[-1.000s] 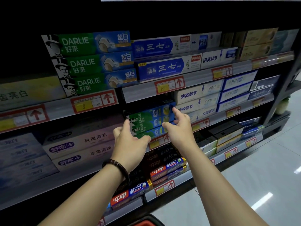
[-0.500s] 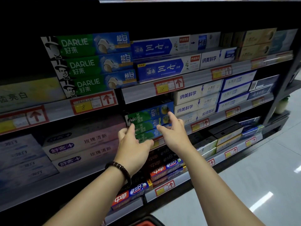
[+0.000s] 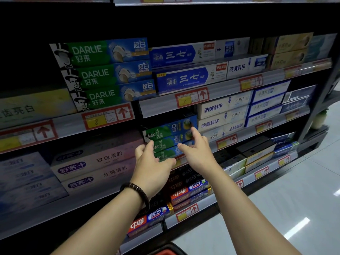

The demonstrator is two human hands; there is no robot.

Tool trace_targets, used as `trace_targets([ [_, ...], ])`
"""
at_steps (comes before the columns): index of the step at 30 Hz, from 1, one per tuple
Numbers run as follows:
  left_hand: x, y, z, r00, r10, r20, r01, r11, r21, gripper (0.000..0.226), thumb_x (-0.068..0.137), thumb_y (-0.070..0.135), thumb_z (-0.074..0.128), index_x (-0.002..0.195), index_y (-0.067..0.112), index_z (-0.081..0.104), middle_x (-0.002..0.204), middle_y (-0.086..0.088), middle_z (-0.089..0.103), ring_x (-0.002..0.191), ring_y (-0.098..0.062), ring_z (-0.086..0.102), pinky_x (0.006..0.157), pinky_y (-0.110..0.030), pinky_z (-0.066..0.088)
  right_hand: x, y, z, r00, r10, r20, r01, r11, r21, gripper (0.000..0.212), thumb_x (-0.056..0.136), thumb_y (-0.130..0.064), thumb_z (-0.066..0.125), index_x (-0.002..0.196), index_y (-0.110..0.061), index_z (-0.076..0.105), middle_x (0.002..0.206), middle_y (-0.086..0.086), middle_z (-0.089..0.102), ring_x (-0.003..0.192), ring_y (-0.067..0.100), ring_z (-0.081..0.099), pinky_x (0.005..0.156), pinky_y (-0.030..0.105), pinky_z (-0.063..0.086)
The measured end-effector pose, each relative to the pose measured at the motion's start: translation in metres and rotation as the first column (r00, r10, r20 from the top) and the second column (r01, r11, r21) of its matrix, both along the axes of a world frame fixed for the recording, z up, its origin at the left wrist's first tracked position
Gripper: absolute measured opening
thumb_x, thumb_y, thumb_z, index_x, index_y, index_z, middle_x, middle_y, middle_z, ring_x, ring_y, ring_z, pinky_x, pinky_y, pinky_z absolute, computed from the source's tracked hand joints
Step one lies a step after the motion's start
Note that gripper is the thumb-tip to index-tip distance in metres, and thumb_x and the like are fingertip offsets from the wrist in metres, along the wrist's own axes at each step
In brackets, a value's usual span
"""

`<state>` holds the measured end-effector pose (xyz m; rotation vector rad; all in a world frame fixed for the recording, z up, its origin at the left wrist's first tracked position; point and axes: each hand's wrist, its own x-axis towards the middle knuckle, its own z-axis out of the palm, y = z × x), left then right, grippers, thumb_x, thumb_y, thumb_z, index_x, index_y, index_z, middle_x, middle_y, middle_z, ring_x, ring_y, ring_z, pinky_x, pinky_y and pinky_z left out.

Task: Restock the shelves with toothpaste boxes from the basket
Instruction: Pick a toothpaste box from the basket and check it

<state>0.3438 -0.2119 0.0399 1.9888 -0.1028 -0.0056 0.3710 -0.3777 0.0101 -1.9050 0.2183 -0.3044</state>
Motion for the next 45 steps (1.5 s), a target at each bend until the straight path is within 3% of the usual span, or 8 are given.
trace_targets([
  [7, -0.002, 0.006, 0.002, 1.000, -0.002, -0.022, 0.001, 0.999, -0.052, 0.088, 0.089, 0.024, 0.080, 0.162, 0.024, 0.030, 0.145, 0.022, 0.026, 0.119, -0.013, 0.057, 0.097, -0.041, 0.059, -0.002, 0.000, -0.001, 0.998, -0.062, -0.007, 0.062, 0.997, -0.051, 0.070, 0.100, -0.033, 0.070, 0.161, -0.028, 0.036, 0.148, 0.001, 0.038, 0.122, 0.021, 0.058, 0.104, 0.035, 0.046],
  [13, -0.005, 0.011, 0.006, 1.000, 0.030, 0.004, -0.030, 0.998, -0.057, 0.077, 0.092, 0.023, 0.077, 0.159, 0.027, 0.037, 0.142, 0.017, 0.031, 0.098, 0.002, 0.059, 0.095, -0.039, 0.060, -0.012, 0.006, 0.001, 0.994, -0.105, 0.003, 0.105, 0.991, -0.085, 0.053, 0.099, -0.028, 0.068, 0.149, -0.025, 0.051, 0.135, -0.001, 0.055, 0.111, 0.016, 0.056, 0.094, 0.030, 0.041],
  [18, -0.012, 0.017, 0.011, 0.999, 0.042, -0.026, -0.044, 0.996, -0.081, 0.073, 0.092, 0.022, 0.076, 0.156, 0.030, 0.041, 0.156, 0.007, 0.037, 0.117, -0.017, 0.061, 0.093, -0.043, 0.061, -0.022, 0.010, 0.010, 0.989, -0.146, -0.023, 0.145, 0.988, -0.058, 0.043, 0.102, -0.028, 0.063, 0.145, -0.021, 0.057, 0.125, -0.005, 0.064, 0.110, 0.015, 0.061, 0.095, 0.031, 0.046],
  [23, -0.024, 0.023, 0.017, 0.994, 0.069, -0.079, -0.078, 0.991, -0.113, 0.068, 0.095, 0.019, 0.073, 0.155, 0.021, 0.041, 0.148, 0.001, 0.046, 0.104, -0.013, 0.062, 0.084, -0.040, 0.064, -0.038, 0.013, 0.018, 0.988, -0.135, -0.071, 0.132, 0.990, -0.050, 0.043, 0.104, -0.031, 0.064, 0.144, -0.019, 0.057, 0.120, -0.005, 0.067, 0.110, 0.016, 0.062, 0.093, 0.030, 0.044],
  [26, -0.031, 0.028, 0.018, 0.989, 0.067, -0.129, -0.084, 0.988, -0.128, 0.063, 0.096, 0.017, 0.071, 0.152, 0.020, 0.041, 0.128, 0.007, 0.054, 0.104, -0.015, 0.063, 0.086, -0.041, 0.062, -0.051, 0.013, 0.024, 0.988, -0.126, -0.086, 0.120, 0.990, -0.069, 0.043, 0.104, -0.032, 0.064, 0.144, -0.018, 0.058, 0.122, -0.004, 0.068, 0.109, 0.015, 0.061, 0.092, 0.029, 0.043],
  [32, -0.050, 0.044, 0.027, 0.979, 0.063, -0.192, -0.082, 0.992, -0.092, 0.063, 0.097, 0.019, 0.070, 0.153, 0.020, 0.040, 0.134, 0.000, 0.057, 0.108, -0.019, 0.065, 0.086, -0.042, 0.063, -0.075, 0.017, 0.043, 0.989, -0.101, -0.103, 0.093, 0.992, -0.084, 0.039, 0.104, -0.033, 0.064, 0.140, -0.020, 0.060, 0.117, -0.005, 0.068, 0.106, 0.014, 0.062, 0.088, 0.029, 0.044],
  [39, -0.075, 0.070, 0.052, 0.973, 0.041, -0.227, -0.049, 0.998, -0.028, 0.055, 0.096, 0.020, 0.070, 0.146, 0.021, 0.045, 0.125, 0.003, 0.060, 0.108, -0.023, 0.066, 0.084, -0.045, 0.064, -0.111, 0.033, 0.060, 0.988, -0.056, -0.145, 0.040, 0.993, -0.109, 0.028, 0.102, -0.031, 0.065, 0.128, -0.022, 0.064, 0.107, -0.006, 0.068, 0.100, 0.014, 0.067, 0.089, 0.033, 0.052],
  [45, -0.107, 0.084, 0.071, 0.965, 0.000, -0.264, -0.008, 1.000, -0.029, 0.044, 0.098, 0.017, 0.067, 0.138, 0.019, 0.050, 0.111, 0.001, 0.064, 0.101, -0.027, 0.071, 0.086, -0.049, 0.062, -0.151, 0.050, 0.073, 0.986, -0.052, -0.160, 0.036, 0.994, -0.105, 0.025, 0.099, -0.034, 0.066, 0.122, -0.027, 0.065, 0.109, -0.004, 0.072, 0.093, 0.011, 0.069, 0.073, 0.028, 0.051],
])
